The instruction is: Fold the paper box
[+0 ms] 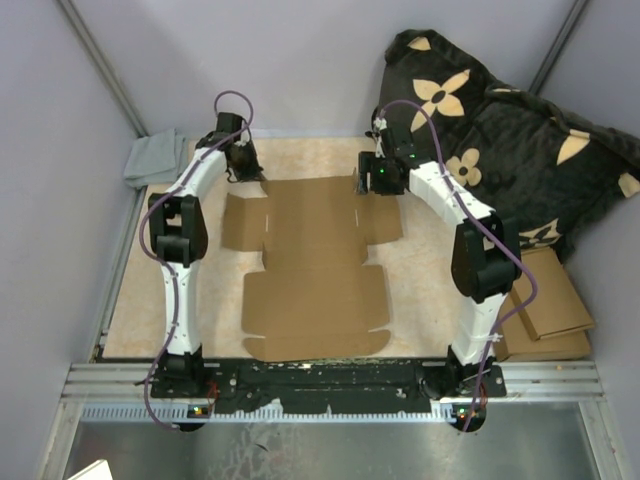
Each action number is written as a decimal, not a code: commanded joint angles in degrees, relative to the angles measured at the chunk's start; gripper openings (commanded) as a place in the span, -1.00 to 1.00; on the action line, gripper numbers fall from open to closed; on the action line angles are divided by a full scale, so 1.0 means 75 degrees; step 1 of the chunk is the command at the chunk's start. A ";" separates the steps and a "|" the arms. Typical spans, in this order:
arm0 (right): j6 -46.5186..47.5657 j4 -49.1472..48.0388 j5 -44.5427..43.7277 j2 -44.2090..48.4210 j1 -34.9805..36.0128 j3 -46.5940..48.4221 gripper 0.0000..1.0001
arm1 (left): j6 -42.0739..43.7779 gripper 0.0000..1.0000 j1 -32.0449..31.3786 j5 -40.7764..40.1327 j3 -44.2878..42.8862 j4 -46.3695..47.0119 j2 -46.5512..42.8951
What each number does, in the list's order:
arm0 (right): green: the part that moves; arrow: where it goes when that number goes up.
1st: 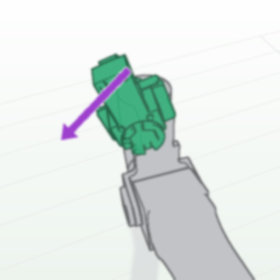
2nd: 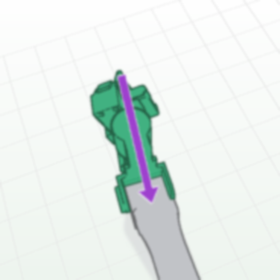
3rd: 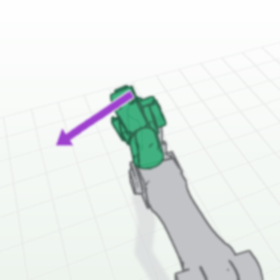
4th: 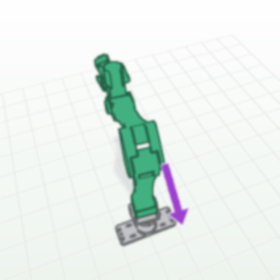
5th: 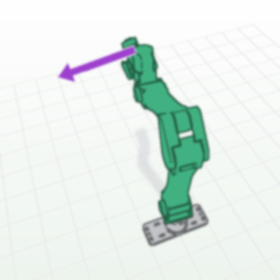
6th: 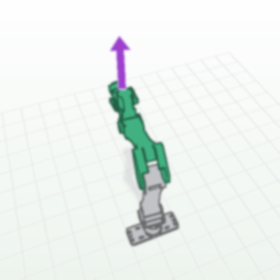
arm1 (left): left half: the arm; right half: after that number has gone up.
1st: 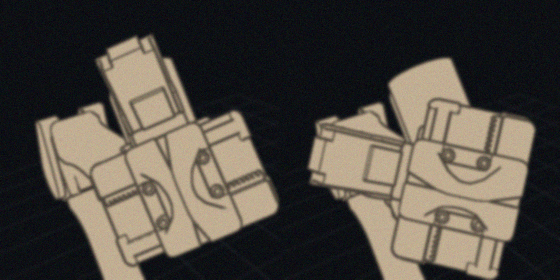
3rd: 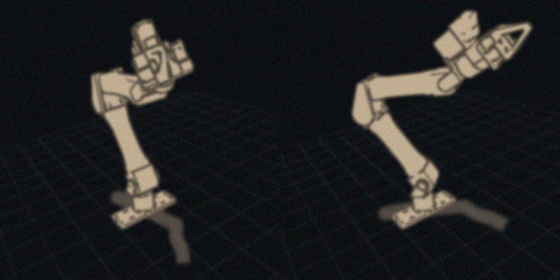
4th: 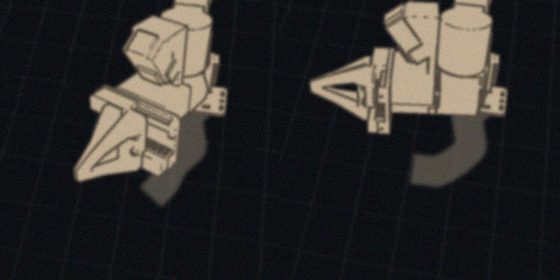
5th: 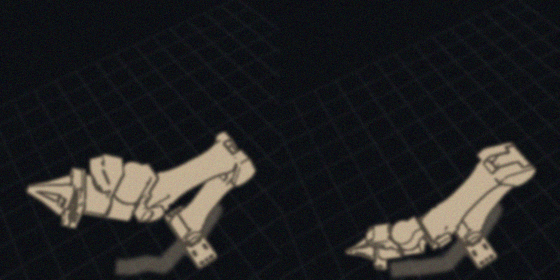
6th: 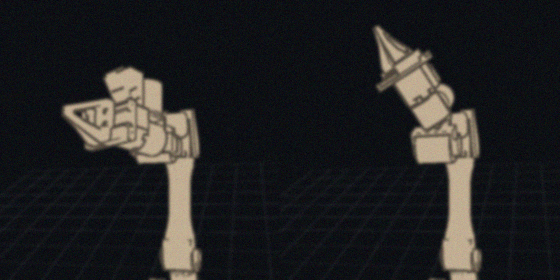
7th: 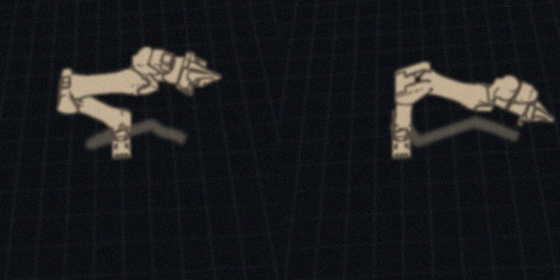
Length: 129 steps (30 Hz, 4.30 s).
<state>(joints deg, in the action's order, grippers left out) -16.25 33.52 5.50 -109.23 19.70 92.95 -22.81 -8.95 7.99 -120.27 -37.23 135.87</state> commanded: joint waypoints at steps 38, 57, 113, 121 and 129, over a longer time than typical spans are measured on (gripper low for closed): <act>0.0298 0.1728 -0.0509 0.3570 0.0021 -0.0492 0.28 | 0.2355 -1.00 -0.1941 -0.1210 1.0658 0.9400 -0.9278; 0.0503 0.2086 0.0157 0.3326 0.0027 0.0084 -0.13 | 0.3637 -1.00 -0.2387 -0.0067 1.2285 1.1493 -1.0456; -0.0725 -0.6825 -0.3993 0.4902 0.1838 -0.5823 -1.00 | 0.1315 -0.28 -0.2770 -0.2245 0.9631 0.3571 -1.0779; -0.0704 -0.6732 -0.3515 0.5213 0.1838 -0.6111 -1.00 | 0.1135 -0.30 -0.2775 -0.2361 0.9743 0.3955 -1.0692; -0.0806 -0.6716 -0.3527 0.5460 0.1849 -0.6475 -1.00 | 0.0885 -0.33 -0.2771 -0.2030 0.9451 0.3951 -1.0450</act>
<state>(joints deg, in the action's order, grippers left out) -20.75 -13.02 -20.29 -71.07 33.26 44.88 -14.46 -29.50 -8.73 -47.11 -9.15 57.10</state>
